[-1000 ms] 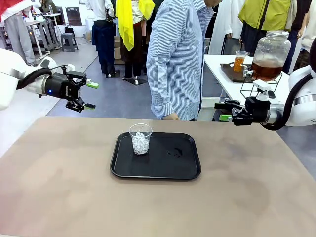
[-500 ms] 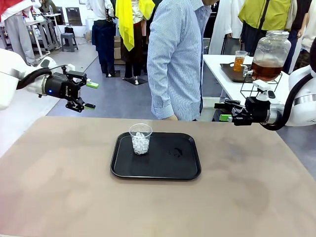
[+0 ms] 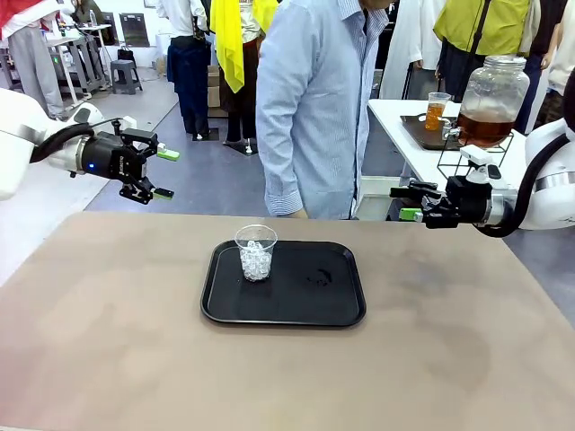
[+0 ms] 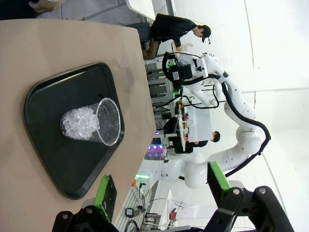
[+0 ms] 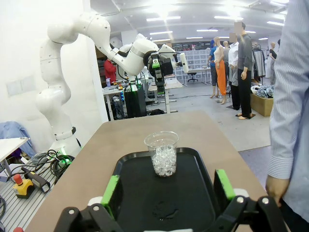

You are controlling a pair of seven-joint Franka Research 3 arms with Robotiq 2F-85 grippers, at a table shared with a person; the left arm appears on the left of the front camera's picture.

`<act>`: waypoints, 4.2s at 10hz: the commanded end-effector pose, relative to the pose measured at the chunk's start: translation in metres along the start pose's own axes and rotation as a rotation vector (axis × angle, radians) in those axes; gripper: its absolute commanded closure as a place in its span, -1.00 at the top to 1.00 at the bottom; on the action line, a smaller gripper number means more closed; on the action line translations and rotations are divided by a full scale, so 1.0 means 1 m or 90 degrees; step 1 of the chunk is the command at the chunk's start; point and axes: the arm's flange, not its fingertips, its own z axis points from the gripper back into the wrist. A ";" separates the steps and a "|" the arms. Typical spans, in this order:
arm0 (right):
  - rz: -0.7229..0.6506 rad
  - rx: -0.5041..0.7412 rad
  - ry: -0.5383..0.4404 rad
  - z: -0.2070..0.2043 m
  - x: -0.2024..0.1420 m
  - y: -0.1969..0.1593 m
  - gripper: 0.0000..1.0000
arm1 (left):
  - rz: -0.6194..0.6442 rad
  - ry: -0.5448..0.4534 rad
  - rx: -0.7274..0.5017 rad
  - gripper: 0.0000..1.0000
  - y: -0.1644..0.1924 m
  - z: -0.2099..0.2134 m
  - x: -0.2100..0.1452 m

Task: Pour the drink into the iced cup.
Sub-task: Pick up the iced cup indicated by the human and present it to them.

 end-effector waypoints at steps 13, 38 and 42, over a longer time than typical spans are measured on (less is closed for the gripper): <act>-0.004 0.007 0.003 -0.001 0.005 -0.003 1.00 | -0.001 0.000 -0.001 1.00 -0.001 0.000 0.000; -0.004 0.007 0.003 -0.001 0.005 -0.003 1.00 | -0.381 0.023 0.008 1.00 0.000 0.000 -0.005; -0.004 0.007 0.003 -0.001 0.005 -0.003 1.00 | -0.744 0.068 -0.008 1.00 0.026 -0.008 -0.017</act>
